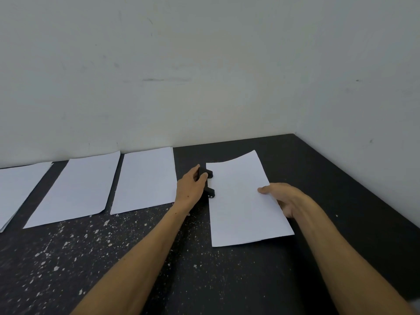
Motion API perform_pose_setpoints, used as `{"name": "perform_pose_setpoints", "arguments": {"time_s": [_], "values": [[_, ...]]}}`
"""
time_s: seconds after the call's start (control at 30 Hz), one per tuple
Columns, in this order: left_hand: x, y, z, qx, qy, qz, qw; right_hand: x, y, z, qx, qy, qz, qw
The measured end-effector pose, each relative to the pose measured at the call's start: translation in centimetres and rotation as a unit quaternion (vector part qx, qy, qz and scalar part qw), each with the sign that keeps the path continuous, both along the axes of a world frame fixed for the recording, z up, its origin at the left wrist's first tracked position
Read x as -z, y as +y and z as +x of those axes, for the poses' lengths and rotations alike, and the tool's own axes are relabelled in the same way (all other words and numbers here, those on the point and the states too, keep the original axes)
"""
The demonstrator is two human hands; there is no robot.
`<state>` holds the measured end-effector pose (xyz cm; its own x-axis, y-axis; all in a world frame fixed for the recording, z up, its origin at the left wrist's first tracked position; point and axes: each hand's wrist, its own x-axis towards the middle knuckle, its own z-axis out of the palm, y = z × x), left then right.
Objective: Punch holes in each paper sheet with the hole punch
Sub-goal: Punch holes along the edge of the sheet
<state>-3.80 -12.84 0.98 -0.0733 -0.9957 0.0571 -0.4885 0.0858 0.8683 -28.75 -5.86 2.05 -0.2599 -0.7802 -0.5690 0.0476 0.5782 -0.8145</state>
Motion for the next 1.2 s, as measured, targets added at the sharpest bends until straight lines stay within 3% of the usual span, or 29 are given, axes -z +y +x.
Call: {"name": "perform_pose_setpoints", "arguments": {"time_s": [1.2], "values": [[0.8,-0.5,0.0,-0.001,-0.008,-0.016,1.0,-0.2,-5.8,0.5,0.006,0.026,-0.002,1.0]]}}
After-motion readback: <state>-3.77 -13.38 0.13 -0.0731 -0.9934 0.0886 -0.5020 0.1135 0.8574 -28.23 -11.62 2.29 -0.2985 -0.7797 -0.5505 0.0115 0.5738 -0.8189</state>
